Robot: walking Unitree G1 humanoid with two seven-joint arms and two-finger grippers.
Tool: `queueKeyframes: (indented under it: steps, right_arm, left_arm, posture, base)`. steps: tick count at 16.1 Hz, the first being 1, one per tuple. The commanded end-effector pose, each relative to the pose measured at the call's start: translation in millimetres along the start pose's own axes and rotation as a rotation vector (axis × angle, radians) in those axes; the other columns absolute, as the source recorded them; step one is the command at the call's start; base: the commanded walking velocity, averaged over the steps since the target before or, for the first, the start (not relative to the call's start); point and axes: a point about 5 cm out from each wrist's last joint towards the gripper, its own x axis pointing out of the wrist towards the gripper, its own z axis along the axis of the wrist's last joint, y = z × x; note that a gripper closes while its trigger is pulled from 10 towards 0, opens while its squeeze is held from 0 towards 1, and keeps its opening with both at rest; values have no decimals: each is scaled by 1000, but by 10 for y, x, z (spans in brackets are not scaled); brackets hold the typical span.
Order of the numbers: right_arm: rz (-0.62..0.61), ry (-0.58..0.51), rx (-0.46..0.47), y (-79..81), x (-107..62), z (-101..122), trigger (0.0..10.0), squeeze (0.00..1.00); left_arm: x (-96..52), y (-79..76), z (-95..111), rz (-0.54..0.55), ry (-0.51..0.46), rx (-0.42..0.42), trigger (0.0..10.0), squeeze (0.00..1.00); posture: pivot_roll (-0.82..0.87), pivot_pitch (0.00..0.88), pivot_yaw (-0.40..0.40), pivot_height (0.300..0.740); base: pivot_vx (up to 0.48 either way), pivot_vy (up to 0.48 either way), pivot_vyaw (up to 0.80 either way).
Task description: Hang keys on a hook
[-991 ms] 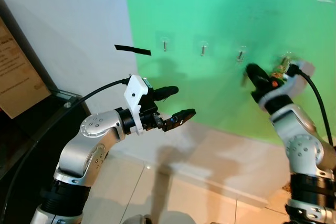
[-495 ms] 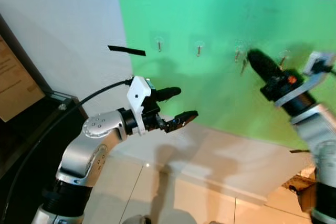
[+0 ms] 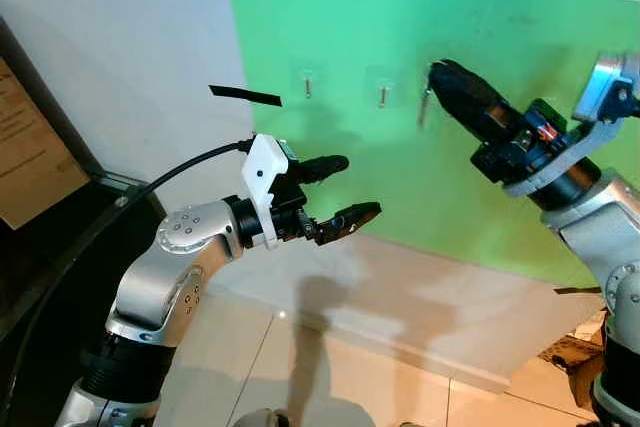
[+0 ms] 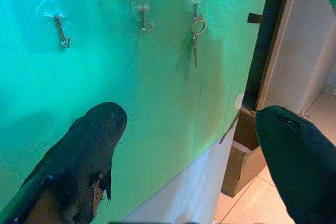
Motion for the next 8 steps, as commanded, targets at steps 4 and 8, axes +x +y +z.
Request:
queueKeyframes:
  steps: [4,8]
  right_arm:
    - [-127,86,-67,-114,46,-33,10000,0]
    - [-331,177,-133,-408,12,-194,10000,0]
  left_arm:
    - [11,1,68,-12,-9,21,10000,0]
    - [27,-13,59,-23,-3,21,10000,0]
  posture:
    - [-79,0,63,740]
    - [-85,0,71,740]
  base:
    - [0,0,0]
    - [0,0,0]
